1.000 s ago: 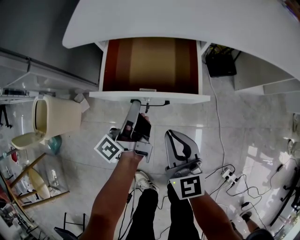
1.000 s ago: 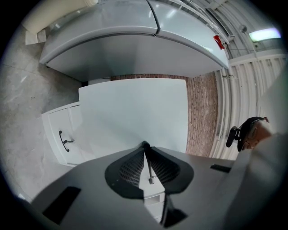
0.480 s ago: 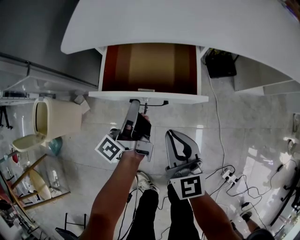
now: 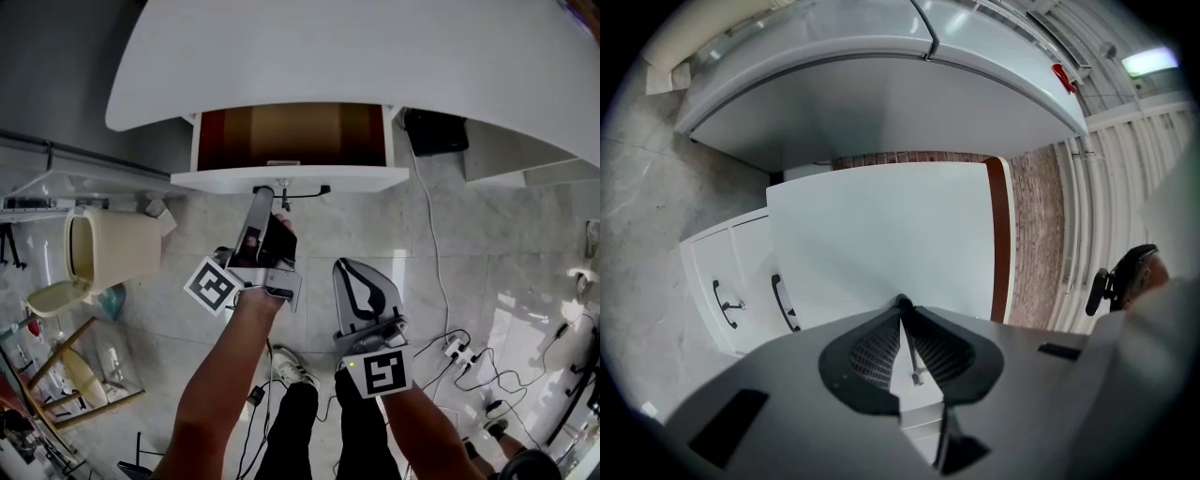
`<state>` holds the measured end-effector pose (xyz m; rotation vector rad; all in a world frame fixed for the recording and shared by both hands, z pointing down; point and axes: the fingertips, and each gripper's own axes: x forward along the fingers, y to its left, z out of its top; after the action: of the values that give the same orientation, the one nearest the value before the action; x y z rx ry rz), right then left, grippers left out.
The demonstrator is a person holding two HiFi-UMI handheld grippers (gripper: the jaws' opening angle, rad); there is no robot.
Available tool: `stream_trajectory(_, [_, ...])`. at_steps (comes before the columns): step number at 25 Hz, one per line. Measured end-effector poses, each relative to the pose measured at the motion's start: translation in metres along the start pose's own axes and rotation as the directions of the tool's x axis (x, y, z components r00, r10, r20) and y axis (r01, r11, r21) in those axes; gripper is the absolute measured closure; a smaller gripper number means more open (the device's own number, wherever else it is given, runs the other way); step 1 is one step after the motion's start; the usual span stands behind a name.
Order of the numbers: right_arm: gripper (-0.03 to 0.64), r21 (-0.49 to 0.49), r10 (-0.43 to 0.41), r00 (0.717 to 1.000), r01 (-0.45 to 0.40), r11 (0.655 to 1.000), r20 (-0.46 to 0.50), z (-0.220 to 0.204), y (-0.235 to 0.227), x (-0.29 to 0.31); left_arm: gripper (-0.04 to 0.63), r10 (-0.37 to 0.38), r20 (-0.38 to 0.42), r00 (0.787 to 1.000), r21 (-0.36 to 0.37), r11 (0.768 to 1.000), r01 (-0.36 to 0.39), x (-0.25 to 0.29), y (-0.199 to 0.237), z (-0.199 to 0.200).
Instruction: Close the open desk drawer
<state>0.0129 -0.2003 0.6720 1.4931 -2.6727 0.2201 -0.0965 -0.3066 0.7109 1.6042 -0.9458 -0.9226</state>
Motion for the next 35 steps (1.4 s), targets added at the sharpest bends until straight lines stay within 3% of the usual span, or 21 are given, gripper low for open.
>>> stream_trajectory(17, [0.589,0.026,-0.005,1.000,0.005,1.000,-0.007,0.001,-0.026,0.003,0.545,0.055,0.052,0.997,-0.008,0.998,-0.054,0.050,0.009,0.018])
stream_trajectory(35, [0.589,0.014,0.028,1.000,-0.028,1.000,0.009,0.004,-0.031,0.004,0.545,0.049,0.103,0.993,-0.005,0.999,-0.048,0.087,0.009,0.035])
